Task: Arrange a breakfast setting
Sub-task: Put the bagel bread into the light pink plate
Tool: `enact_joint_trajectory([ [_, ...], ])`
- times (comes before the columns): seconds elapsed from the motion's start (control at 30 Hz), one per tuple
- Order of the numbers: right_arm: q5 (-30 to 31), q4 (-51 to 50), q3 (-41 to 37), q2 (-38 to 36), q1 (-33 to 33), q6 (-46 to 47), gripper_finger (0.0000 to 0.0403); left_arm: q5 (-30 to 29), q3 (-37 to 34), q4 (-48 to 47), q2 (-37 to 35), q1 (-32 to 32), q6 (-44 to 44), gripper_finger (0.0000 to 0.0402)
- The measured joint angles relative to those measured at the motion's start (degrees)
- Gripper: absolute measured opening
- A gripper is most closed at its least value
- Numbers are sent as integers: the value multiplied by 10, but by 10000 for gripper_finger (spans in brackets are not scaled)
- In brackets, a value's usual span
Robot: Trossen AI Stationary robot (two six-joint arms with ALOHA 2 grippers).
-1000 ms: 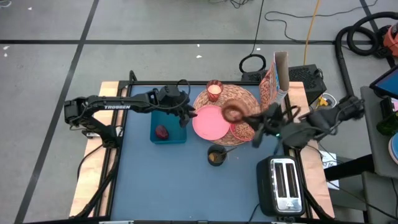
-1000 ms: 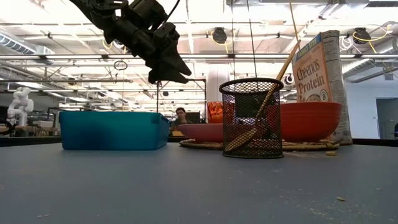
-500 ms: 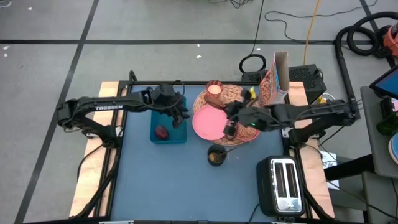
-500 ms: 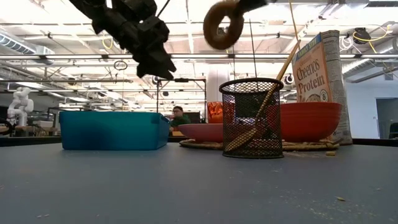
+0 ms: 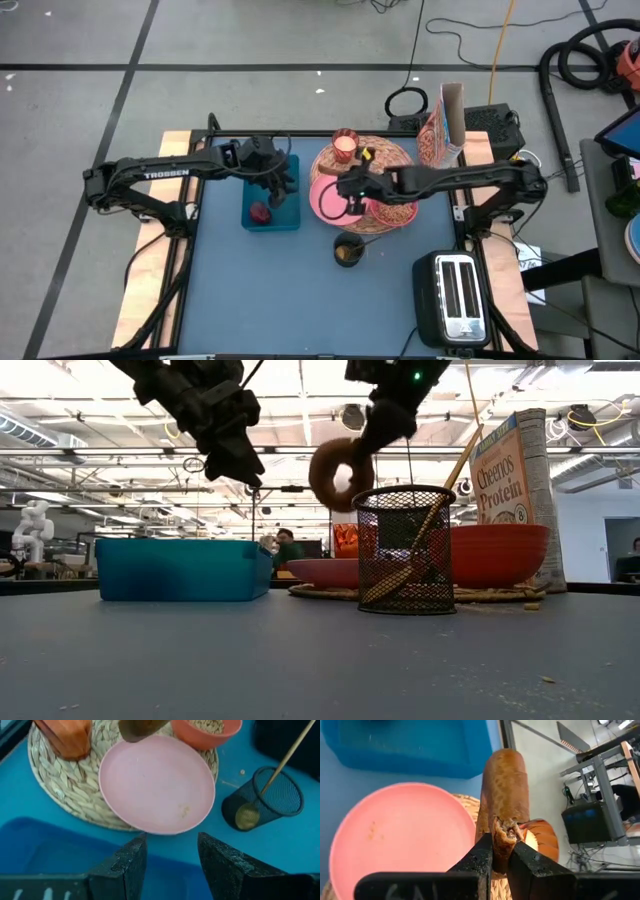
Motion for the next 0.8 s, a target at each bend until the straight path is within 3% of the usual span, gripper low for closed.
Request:
enact_joint_trajectory([
  [0.47, 1, 0, -2, 79, -7, -33, 29, 0, 0, -7, 0, 0, 0, 179],
  [0.8, 1, -26, -2, 88, -7, -36, 29, 0, 0, -7, 0, 0, 0, 179],
])
